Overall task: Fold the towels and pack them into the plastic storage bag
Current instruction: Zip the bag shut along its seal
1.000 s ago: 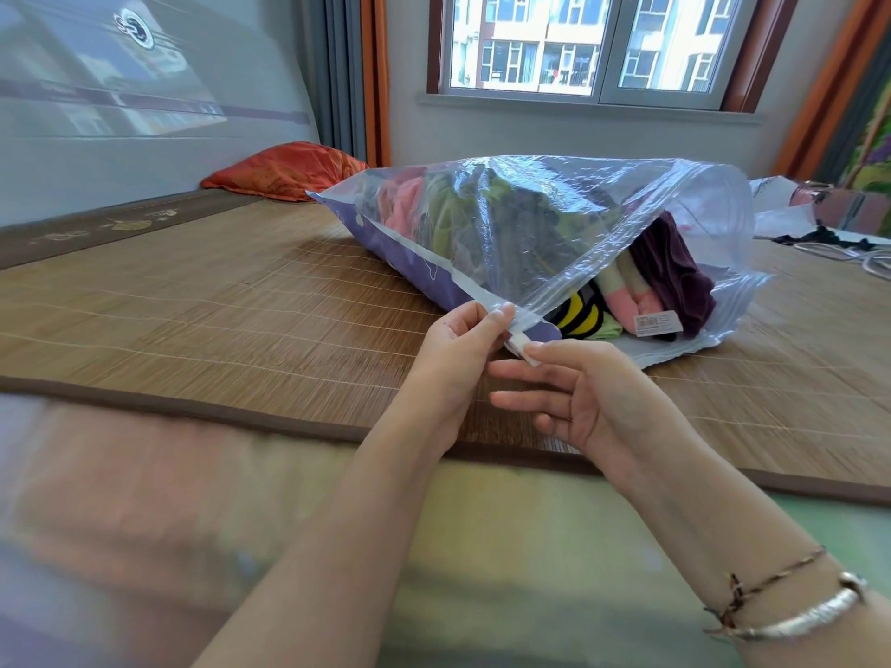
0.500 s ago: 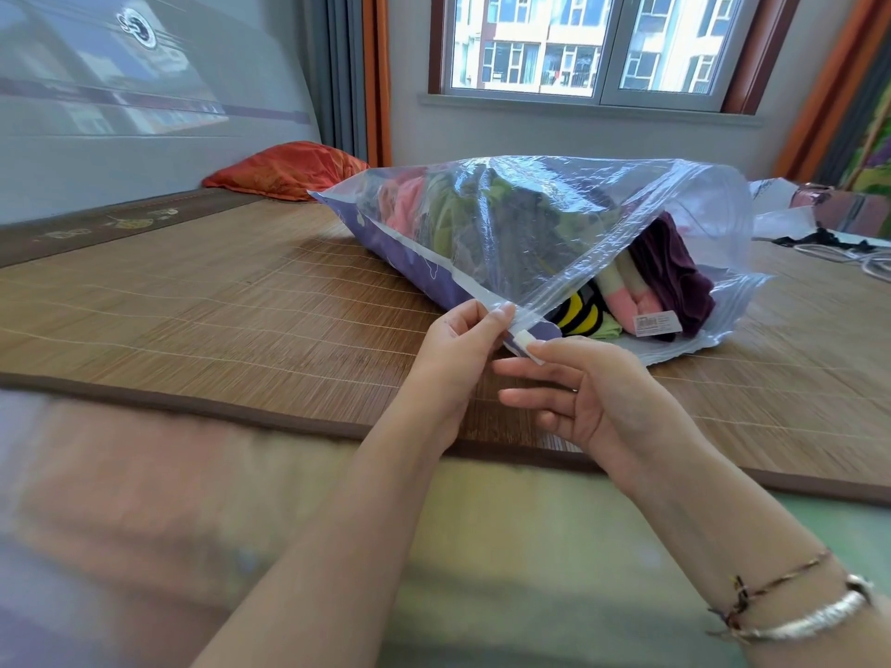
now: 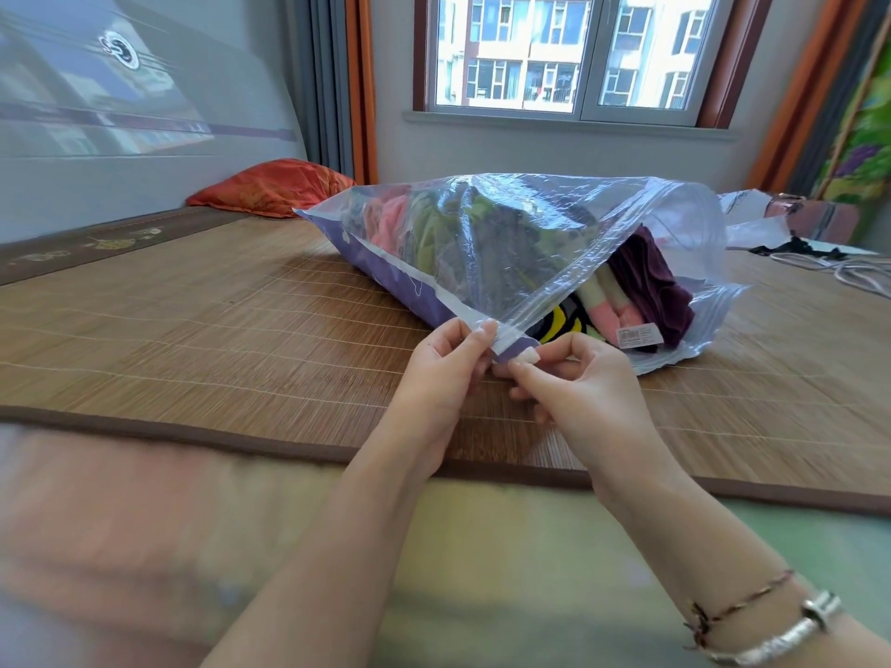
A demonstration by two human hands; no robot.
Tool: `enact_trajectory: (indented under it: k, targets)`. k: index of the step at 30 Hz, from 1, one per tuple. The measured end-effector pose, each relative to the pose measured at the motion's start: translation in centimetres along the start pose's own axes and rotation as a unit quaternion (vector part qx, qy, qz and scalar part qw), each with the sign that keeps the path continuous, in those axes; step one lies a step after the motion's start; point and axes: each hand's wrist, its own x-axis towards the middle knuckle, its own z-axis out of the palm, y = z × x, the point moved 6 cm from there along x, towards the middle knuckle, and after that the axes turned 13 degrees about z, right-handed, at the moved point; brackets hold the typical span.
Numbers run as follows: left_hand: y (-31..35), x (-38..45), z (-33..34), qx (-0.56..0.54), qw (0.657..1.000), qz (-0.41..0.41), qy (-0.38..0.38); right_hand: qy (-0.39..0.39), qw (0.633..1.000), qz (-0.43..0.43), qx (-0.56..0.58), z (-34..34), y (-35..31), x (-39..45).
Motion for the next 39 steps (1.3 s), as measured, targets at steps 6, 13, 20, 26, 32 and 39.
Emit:
enact_trajectory:
  k: [6, 13, 20, 26, 32, 39]
  targets:
    - [0.2, 0.0, -0.1, 0.001, 1.0, 0.006, -0.006, -0.009, 0.999, -0.017, -0.032, 0.1, -0.1, -0.3]
    - [0.3, -0.3, 0.2, -0.003, 0.999, 0.023, -0.028, -0.035, 0.998, 0.049, 0.011, 0.4, 0.6, 0.1]
    - [0.4, -0.3, 0.3, -0.025, 0.999, 0.015, -0.032, -0.057, 0.981, 0.118, 0.14, 0.8, 1.6, 0.8]
    - [0.4, -0.1, 0.0, -0.009, 1.0, 0.0, -0.02, -0.069, 0.959, 0.173, 0.214, 1.4, 1.9, 1.6]
    - [0.4, 0.0, -0.7, 0.01, 1.0, -0.01, -0.027, -0.085, 0.934, 0.25, 0.239, 2.2, 2.4, 2.6]
    - [0.6, -0.1, -1.4, 0.062, 0.998, -0.01, -0.02, -0.125, 0.914, 0.276, 0.271, 3.1, 2.6, 2.6]
